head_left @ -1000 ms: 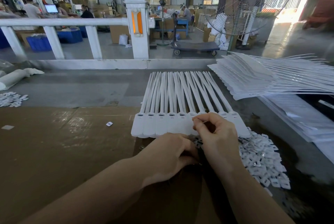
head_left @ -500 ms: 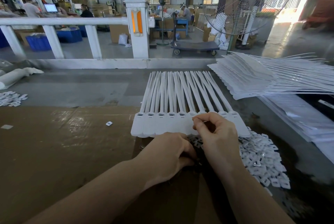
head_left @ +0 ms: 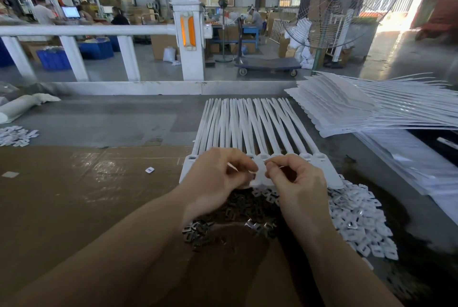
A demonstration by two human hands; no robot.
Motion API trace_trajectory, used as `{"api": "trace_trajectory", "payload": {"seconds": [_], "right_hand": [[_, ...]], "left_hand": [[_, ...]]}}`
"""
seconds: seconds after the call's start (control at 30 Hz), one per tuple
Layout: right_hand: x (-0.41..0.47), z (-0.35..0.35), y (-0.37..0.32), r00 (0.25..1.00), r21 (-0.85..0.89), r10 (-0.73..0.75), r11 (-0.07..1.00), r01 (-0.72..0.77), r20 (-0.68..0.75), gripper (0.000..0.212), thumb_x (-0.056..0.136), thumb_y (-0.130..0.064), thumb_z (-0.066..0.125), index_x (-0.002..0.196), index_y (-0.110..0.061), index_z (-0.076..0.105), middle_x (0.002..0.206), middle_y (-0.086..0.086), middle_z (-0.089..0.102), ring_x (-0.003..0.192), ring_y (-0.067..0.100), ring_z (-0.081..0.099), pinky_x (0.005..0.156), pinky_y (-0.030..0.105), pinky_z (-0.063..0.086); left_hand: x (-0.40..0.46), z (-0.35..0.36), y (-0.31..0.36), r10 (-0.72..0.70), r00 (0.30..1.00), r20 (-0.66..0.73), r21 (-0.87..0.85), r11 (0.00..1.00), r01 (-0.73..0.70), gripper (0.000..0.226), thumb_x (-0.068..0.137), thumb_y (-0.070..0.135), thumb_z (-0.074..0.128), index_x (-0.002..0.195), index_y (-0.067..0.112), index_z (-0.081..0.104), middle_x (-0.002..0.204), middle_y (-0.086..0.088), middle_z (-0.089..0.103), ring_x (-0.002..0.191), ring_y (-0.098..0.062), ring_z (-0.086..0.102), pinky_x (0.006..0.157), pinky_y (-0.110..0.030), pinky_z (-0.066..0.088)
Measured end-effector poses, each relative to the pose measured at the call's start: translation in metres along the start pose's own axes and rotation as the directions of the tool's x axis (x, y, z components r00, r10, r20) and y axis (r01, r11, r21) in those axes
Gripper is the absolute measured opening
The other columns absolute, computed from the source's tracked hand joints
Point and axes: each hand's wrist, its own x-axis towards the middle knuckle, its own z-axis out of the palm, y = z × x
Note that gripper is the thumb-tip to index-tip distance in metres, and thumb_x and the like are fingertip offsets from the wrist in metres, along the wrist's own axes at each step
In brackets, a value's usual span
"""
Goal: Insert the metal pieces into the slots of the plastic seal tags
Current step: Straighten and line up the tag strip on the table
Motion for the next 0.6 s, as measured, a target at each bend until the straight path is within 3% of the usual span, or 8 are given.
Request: {"api": "trace_trajectory", "payload": {"seconds": [0.1,0.2,0.3,0.43,0.6], "right_hand": [[0.0,0.0,0.0,1.0,0.014,0.006,1.0,-0.006,-0.004,0.01,0.086,-0.013,0.063,0.079,-0.017,0.069,0.071,-0.005,0.065,0.062,-0.003,0.054,0.06,0.007,0.04],[0.001,0.001,0.0,1.0,0.014,0.005,1.0,-0.005,-0.011,0.011,0.086,-0.013,0.064,0.078,-0.018,0.068,0.072,-0.005,0.065,0.064,-0.002,0.055,0.061,0.007,0.04],[0.001,0.001,0.0,1.0,0.019,-0.001,1.0,0.001,-0.013,0.011,0.085,-0.012,0.064,0.077,-0.018,0.068,0.07,-0.005,0.065,0.064,-0.002,0.056,0.06,0.006,0.04],[0.001,0.0,0.001,1.0,0.016,-0.015,1.0,0.015,-0.008,0.009,0.085,-0.011,0.064,0.079,-0.015,0.069,0.07,-0.004,0.065,0.066,0.001,0.057,0.061,0.008,0.042],[0.001,0.0,0.001,1.0,0.01,-0.029,1.0,0.029,-0.007,0.011,0.085,-0.01,0.063,0.077,-0.014,0.069,0.07,-0.002,0.066,0.067,0.005,0.058,0.061,0.01,0.043]], "left_hand": [[0.015,-0.006,-0.001,-0.109,0.994,-0.023,-0.233,0.967,0.101,0.012,0.085,0.002,0.065,0.086,0.012,0.071,0.074,-0.001,0.072,0.069,-0.008,0.07,0.065,-0.013,0.052],[0.026,-0.005,0.0,-0.134,0.991,0.012,-0.312,0.941,0.131,0.01,0.085,-0.002,0.063,0.084,0.005,0.069,0.074,-0.007,0.071,0.068,-0.009,0.069,0.063,-0.012,0.051],[0.038,-0.003,0.002,-0.128,0.992,0.024,-0.233,0.964,0.13,0.014,0.086,-0.001,0.063,0.079,0.011,0.067,0.078,-0.007,0.069,0.067,-0.007,0.067,0.062,-0.011,0.051],[0.056,0.0,0.005,-0.12,0.993,0.021,-0.014,0.993,0.121,0.013,0.087,0.01,0.065,0.079,0.021,0.066,0.077,0.009,0.066,0.068,0.003,0.059,0.058,-0.006,0.044],[0.071,0.007,0.006,-0.191,0.981,0.042,-0.001,0.981,0.192,0.009,0.084,0.015,0.069,0.077,0.021,0.068,0.077,0.007,0.065,0.072,-0.003,0.059,0.058,-0.011,0.044]]}}
